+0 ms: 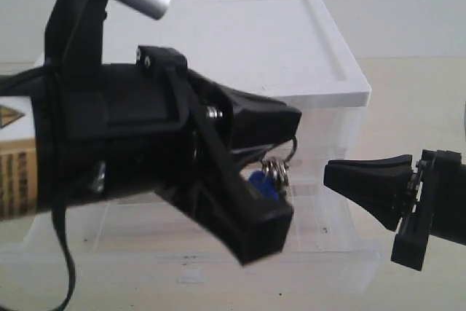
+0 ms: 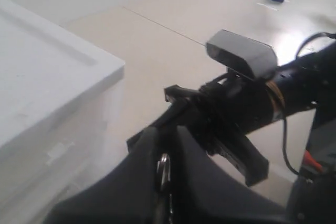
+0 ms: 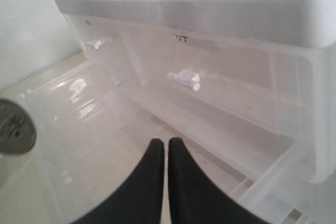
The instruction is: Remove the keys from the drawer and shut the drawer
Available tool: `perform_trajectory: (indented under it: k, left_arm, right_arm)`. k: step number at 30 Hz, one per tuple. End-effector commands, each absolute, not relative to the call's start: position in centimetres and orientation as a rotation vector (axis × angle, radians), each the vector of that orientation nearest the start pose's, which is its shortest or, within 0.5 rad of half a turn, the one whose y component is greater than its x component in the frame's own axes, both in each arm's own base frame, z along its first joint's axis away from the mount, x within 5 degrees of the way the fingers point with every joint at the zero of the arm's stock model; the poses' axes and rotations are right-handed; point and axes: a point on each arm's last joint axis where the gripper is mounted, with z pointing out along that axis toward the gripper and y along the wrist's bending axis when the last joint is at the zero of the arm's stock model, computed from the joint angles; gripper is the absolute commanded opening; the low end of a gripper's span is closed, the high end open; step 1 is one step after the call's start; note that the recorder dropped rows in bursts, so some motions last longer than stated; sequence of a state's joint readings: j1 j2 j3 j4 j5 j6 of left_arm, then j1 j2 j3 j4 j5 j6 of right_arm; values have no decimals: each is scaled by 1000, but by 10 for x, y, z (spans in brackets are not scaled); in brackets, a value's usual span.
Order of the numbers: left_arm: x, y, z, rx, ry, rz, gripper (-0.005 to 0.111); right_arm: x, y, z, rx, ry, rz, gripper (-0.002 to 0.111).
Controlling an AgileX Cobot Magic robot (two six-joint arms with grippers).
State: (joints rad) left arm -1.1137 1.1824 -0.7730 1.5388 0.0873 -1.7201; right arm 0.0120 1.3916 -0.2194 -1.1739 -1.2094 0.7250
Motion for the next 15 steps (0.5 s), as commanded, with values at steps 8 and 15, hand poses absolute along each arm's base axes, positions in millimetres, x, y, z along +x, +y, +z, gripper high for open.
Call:
perform_trajectory:
  k: [8,15]
  left_arm:
    - [70,-226,249,1096,1904,-785,4]
    - [73,-212,203,1125,2045,-600,4]
  right_arm:
    - [169,79,183,-681,1685,967,0]
    - [170,79,182,-681,1697,957,0]
